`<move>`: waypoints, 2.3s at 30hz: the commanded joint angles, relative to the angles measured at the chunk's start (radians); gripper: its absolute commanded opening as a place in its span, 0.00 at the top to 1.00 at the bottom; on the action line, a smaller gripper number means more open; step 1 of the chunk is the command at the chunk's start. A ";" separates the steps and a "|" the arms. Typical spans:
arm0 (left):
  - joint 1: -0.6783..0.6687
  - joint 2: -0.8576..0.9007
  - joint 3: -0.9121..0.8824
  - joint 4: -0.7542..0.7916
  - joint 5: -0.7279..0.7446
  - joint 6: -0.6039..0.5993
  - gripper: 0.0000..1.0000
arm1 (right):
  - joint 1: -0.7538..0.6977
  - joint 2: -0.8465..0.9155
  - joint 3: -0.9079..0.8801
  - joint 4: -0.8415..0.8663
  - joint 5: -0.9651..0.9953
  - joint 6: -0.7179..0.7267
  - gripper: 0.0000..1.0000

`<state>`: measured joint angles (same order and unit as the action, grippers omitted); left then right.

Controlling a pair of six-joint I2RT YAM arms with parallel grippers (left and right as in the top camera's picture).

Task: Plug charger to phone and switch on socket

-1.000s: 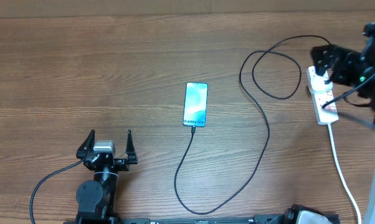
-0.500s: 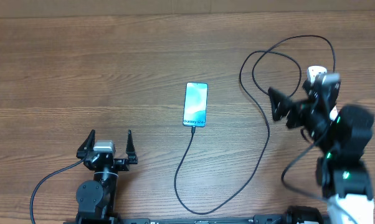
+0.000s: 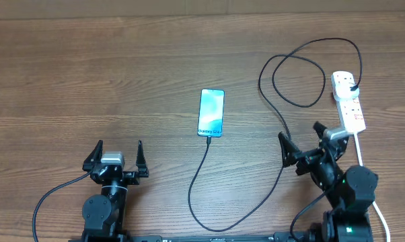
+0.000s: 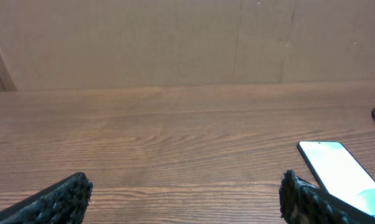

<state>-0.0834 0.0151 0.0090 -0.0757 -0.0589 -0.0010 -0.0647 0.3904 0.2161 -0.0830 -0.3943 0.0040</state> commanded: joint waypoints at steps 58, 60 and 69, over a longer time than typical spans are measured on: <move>0.006 -0.011 -0.003 0.000 0.007 -0.014 0.00 | 0.005 -0.388 -0.161 -0.090 0.038 0.000 0.00; 0.006 -0.011 -0.003 0.000 0.007 -0.014 0.00 | 0.005 -0.388 -0.161 -0.090 0.038 0.000 0.00; 0.006 -0.011 -0.003 0.000 0.007 -0.014 0.00 | 0.005 -0.388 -0.161 -0.090 0.038 0.000 0.00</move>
<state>-0.0834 0.0151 0.0090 -0.0757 -0.0593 -0.0006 -0.0647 0.0147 0.0559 -0.1772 -0.3653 0.0040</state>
